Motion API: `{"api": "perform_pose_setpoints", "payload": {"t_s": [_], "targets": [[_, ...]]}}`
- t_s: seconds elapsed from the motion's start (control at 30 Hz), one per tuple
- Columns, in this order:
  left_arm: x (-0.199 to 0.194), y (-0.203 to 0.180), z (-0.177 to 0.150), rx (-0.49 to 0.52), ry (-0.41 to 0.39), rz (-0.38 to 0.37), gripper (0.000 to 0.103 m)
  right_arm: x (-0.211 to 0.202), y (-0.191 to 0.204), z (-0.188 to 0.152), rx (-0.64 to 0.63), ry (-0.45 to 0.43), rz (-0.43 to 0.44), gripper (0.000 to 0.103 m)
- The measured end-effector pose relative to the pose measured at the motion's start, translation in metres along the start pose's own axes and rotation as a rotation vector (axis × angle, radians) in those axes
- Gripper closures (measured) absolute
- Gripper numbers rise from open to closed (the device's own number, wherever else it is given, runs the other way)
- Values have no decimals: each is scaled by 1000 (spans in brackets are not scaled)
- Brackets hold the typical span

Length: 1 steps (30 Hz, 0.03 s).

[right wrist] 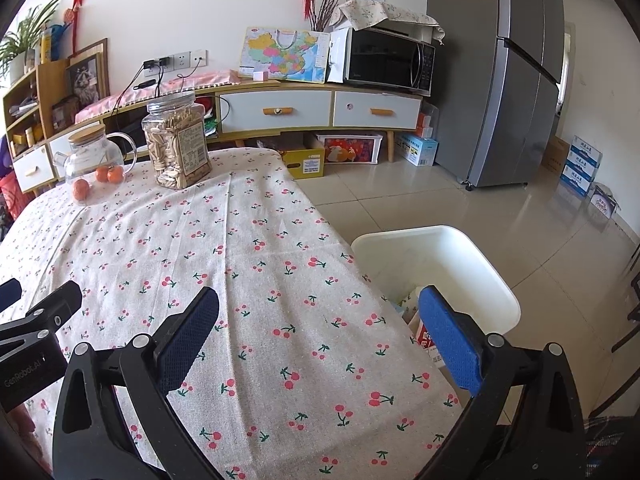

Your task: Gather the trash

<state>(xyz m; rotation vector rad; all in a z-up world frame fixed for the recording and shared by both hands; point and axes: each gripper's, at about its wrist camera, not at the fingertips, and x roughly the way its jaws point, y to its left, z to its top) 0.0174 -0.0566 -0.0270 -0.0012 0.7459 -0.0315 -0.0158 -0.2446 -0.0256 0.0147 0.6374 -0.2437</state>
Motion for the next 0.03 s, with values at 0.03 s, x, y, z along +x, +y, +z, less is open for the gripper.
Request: {"api": "perform_pose_setpoints", "payload": {"t_s": [0.03], "targets": [[1, 0, 0, -2, 5, 3, 7, 1, 1, 0, -2, 1, 0, 7]]}}
